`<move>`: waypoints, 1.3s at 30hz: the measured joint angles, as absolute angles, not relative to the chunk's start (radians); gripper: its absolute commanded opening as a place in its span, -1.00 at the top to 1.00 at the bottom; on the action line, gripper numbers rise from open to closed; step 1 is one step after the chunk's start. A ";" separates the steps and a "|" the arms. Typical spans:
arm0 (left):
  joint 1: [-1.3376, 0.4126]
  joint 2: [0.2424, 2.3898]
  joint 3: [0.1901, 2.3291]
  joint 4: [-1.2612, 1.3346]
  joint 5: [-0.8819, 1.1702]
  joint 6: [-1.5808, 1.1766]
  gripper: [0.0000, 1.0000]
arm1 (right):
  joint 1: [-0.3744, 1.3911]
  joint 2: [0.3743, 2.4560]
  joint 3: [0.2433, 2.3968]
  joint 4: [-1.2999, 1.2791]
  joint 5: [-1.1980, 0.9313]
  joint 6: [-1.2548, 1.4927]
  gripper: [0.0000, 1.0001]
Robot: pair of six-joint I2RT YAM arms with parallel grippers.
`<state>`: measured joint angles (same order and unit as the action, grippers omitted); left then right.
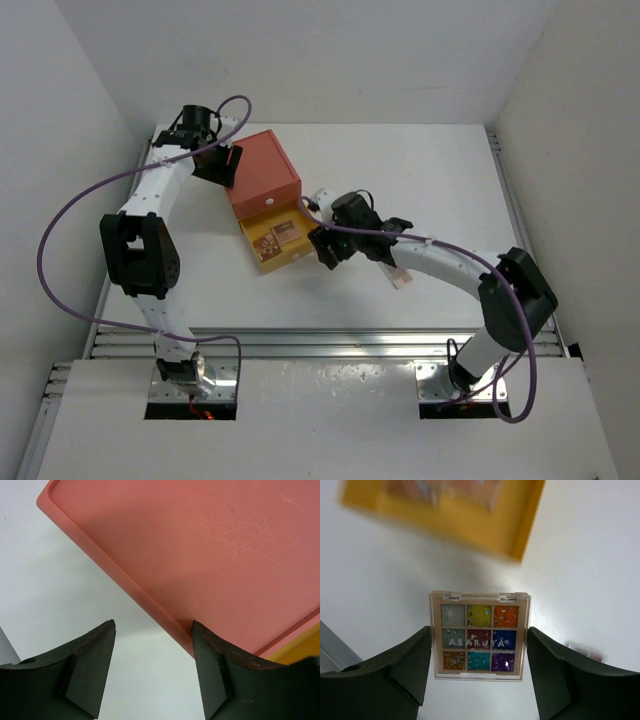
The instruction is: Organize the makeup
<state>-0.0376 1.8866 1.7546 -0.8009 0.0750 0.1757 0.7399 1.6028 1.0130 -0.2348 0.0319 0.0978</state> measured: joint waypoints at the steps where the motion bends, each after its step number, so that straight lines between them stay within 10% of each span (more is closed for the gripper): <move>1: -0.038 1.887 1.755 -0.801 0.077 0.176 -0.36 | 0.746 1.607 1.047 -0.230 0.025 0.107 0.59; 13: -0.038 1.887 1.758 -0.809 0.098 0.175 -0.36 | 0.750 1.979 1.441 -0.053 0.044 0.273 0.61; 25: -0.038 1.887 1.758 -0.808 0.101 0.175 -0.36 | 0.770 2.151 1.517 -0.099 0.094 0.337 -0.75; 39: -0.038 1.887 1.758 -0.808 0.101 0.176 -0.36 | 0.771 1.978 1.555 -0.219 0.049 0.227 -0.98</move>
<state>-0.0380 1.8870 1.7584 -0.8078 0.1013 0.1757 0.7708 1.9781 1.5547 -0.2188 0.0486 0.2272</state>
